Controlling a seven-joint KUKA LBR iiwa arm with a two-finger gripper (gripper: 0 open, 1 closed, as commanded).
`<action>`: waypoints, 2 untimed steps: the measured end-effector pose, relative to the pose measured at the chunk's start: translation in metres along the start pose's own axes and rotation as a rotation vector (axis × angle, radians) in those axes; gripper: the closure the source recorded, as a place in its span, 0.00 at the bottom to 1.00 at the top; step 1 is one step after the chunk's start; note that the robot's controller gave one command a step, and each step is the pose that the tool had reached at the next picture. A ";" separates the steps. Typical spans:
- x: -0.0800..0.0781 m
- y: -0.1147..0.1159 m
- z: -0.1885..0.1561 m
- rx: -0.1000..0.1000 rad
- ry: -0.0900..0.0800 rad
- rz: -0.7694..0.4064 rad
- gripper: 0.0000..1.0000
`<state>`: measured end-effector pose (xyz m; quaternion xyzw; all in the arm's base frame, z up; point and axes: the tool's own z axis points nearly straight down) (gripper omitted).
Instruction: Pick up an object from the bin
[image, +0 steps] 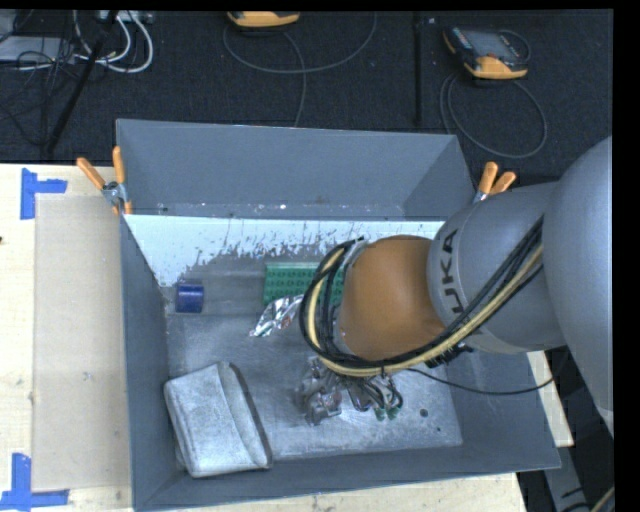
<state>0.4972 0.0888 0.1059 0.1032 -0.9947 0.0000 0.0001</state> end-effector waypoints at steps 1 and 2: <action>0.011 0.000 -0.043 0.000 -0.002 -0.049 1.00; 0.008 0.004 -0.134 0.000 -0.009 -0.066 1.00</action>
Offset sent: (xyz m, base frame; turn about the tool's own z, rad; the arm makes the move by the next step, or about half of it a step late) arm -0.0112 -0.0031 0.0419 -0.0487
